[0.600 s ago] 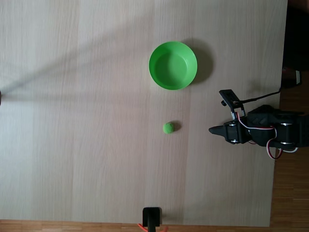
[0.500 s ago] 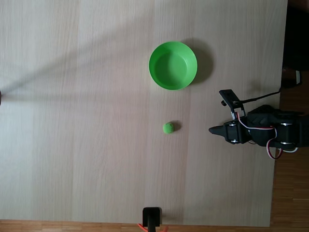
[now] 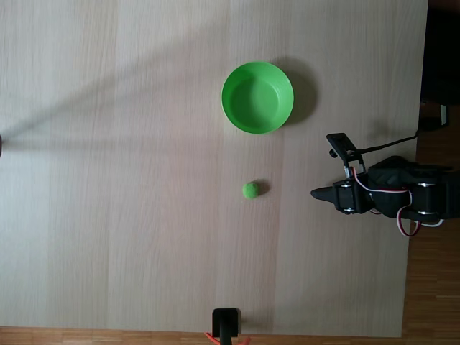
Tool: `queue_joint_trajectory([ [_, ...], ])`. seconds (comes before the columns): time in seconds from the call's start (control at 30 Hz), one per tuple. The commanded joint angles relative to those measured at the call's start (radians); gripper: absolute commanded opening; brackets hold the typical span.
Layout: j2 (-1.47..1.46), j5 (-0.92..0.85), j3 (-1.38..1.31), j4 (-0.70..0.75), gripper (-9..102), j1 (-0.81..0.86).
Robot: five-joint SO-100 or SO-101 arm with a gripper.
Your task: Grasp a green pompom and put it in the green bowl.
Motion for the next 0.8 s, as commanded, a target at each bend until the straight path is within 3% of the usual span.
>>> queue_joint_trajectory([
  [0.0, 0.057, -0.003, -0.009, 0.005, 0, -0.009],
  [0.77, 0.055, 0.005, -0.032, -0.006, 0, -0.014],
])
